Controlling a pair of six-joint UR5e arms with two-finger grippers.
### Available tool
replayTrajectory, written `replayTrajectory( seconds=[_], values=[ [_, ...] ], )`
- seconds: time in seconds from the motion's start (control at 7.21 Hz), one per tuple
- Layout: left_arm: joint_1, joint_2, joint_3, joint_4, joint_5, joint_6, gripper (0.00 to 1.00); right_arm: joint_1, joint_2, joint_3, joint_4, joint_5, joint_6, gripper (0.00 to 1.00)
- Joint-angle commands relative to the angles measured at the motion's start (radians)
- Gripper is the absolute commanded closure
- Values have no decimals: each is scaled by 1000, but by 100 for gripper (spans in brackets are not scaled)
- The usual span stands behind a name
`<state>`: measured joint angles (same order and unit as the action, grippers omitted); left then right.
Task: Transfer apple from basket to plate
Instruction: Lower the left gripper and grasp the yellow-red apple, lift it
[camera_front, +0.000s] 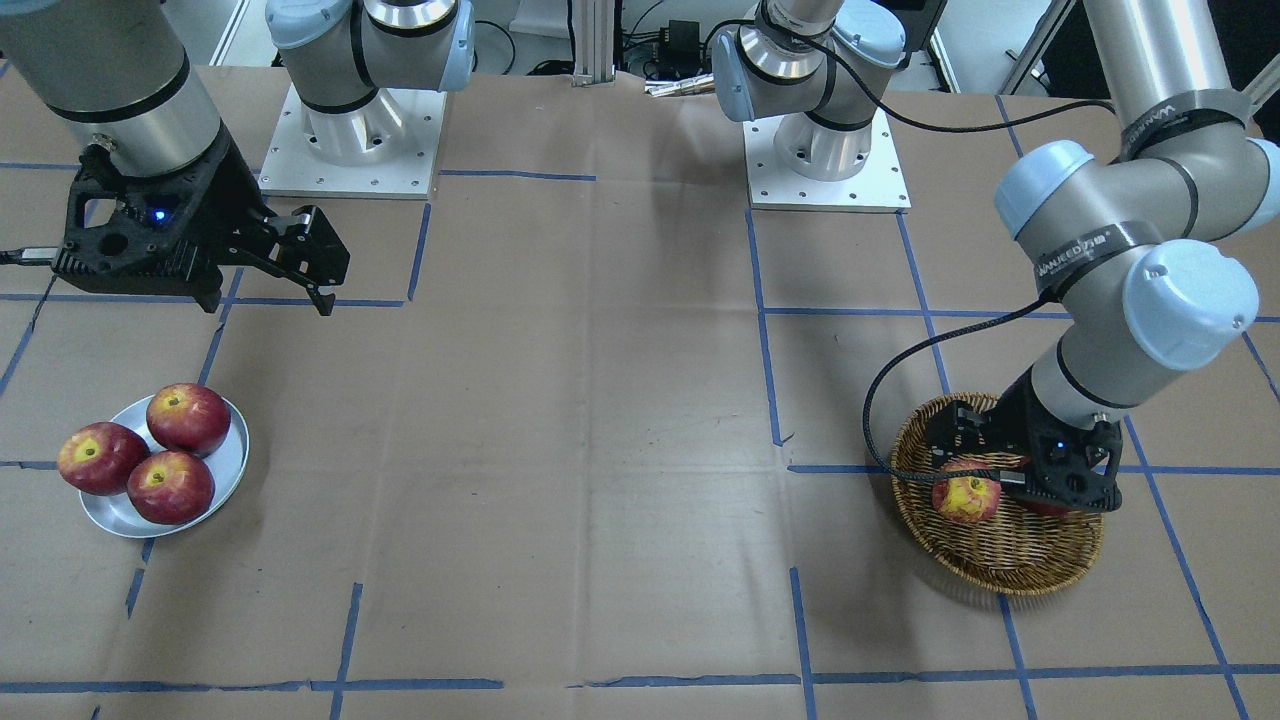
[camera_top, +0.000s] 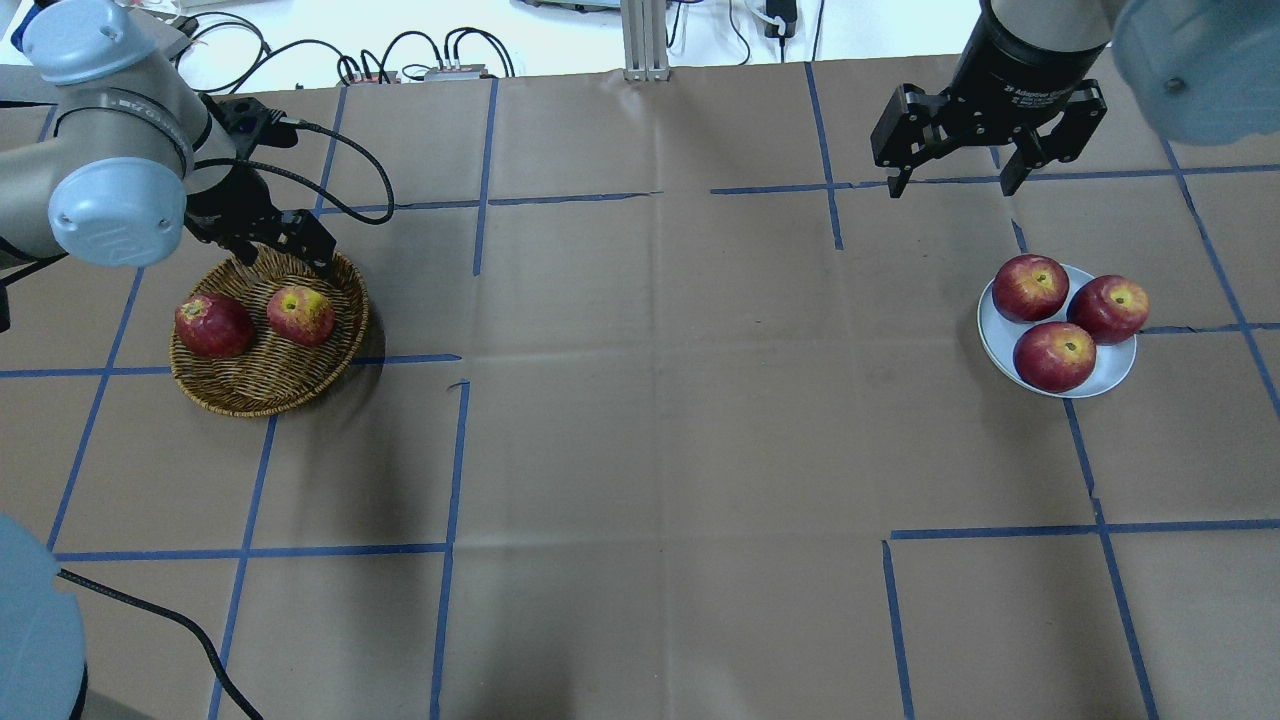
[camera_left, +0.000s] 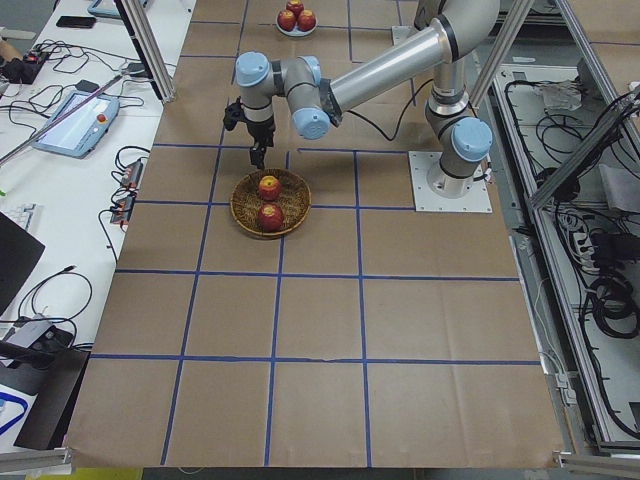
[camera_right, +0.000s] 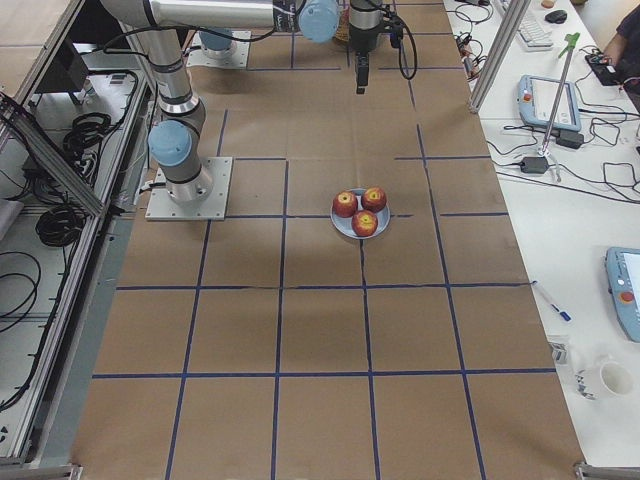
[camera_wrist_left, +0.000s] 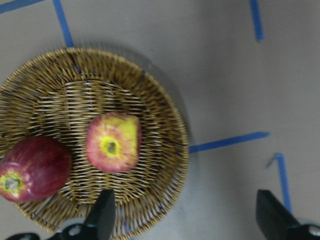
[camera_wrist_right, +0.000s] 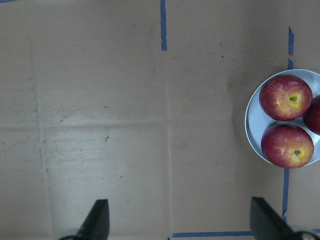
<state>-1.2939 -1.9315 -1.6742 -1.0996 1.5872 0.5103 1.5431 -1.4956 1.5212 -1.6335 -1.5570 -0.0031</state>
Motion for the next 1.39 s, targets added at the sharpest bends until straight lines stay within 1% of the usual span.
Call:
replayTrajectory(
  seconds=[0.0,0.14,0.55,0.83,0.97,1.11,1.25],
  values=[
    [15,-96,-21,116,-4,33,1,0,0,-1,0,0,0,0],
    [16,-119,-21,125,-4,31,1,0,0,-1,0,0,0,0],
    [19,-124,-25,97,8,31,2,0,0,-1,0,0,0,0],
    [30,-115,-79,95,13,30,2,0,0,-1,1,0,0,0],
    [65,-116,-82,92,8,33,3,0,0,-1,0,0,0,0],
    [65,-110,-76,92,10,53,35,-1,0,-1,1,0,0,0],
    [65,-104,-75,92,11,54,56,-1,0,-1,1,0,0,0]
  ],
)
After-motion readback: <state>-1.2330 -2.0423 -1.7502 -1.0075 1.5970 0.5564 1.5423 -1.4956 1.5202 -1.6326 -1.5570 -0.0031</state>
